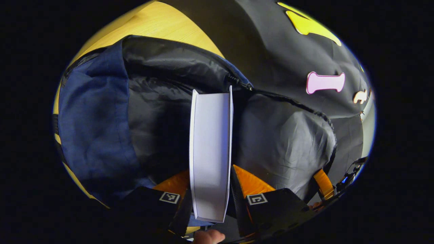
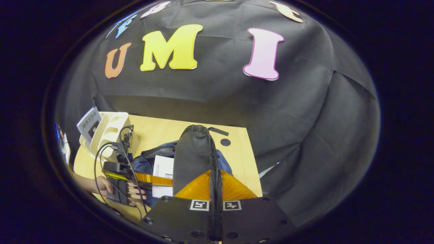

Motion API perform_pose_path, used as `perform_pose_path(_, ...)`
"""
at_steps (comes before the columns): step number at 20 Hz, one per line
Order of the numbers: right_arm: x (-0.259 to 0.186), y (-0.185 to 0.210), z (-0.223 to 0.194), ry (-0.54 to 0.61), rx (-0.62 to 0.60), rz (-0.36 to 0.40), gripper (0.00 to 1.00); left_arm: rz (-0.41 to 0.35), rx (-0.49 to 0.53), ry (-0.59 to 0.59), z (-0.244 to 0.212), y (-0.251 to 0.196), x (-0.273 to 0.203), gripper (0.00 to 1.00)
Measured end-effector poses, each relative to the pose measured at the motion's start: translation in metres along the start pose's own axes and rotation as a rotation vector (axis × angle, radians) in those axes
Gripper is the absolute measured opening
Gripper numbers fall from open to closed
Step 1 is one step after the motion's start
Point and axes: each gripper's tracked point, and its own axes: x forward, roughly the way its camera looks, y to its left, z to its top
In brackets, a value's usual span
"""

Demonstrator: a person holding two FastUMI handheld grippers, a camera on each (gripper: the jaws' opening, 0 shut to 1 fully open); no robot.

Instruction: Open the schoolbag, grab two books from the bookshelf and put them into the schoolbag.

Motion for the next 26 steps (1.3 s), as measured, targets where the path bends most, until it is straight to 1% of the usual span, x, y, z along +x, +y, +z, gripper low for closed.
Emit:
perform_pose_path(1,0.001,0.001,-0.002,0.003,0.002,0.002,0.00,0.073,-0.001,0.023,-0.003,0.012,-0.001,0.72)
perform_pose_path(2,0.002,0.003,-0.004,0.007,0.004,0.008,0.00,0.143,0.010,0.062,-0.008,0.023,-0.004,0.69)
perform_pose_path(3,0.003,0.004,-0.006,0.009,0.003,0.011,0.00,0.203,0.029,0.092,-0.009,0.033,-0.009,0.84)
perform_pose_path(4,0.005,0.006,-0.007,0.010,0.001,0.013,0.00,0.229,0.043,0.095,-0.010,0.037,-0.013,1.00)
perform_pose_path(8,0.006,0.010,-0.008,0.011,0.005,0.018,0.00,0.310,0.126,0.096,-0.005,0.028,-0.040,0.99)
perform_pose_path(13,0.006,0.011,-0.010,0.008,0.009,0.015,0.00,0.480,0.360,0.029,0.015,0.015,-0.108,1.00)
perform_pose_path(14,0.006,0.011,-0.010,0.007,0.012,0.013,0.00,0.495,0.406,0.008,0.018,0.008,-0.122,0.99)
perform_pose_path(16,0.004,0.012,-0.011,0.004,0.012,0.008,0.00,0.498,0.491,-0.030,0.022,-0.008,-0.149,0.99)
perform_pose_path(18,0.002,0.015,-0.010,0.003,0.003,0.004,0.00,0.547,0.561,-0.094,0.034,-0.012,-0.182,0.99)
perform_pose_path(20,-0.001,0.021,-0.010,0.000,-0.014,0.003,0.00,0.601,0.568,-0.134,0.041,-0.010,-0.217,0.99)
perform_pose_path(22,-0.002,0.029,-0.010,-0.001,-0.031,0.003,0.00,0.633,0.548,-0.157,0.046,-0.008,-0.249,0.99)
perform_pose_path(24,-0.002,0.037,-0.011,0.000,-0.039,0.006,0.00,0.688,0.549,-0.180,0.057,0.002,-0.290,1.00)
perform_pose_path(26,-0.001,0.045,-0.012,-0.001,-0.047,0.011,0.00,0.731,0.550,-0.211,0.073,0.008,-0.334,0.99)
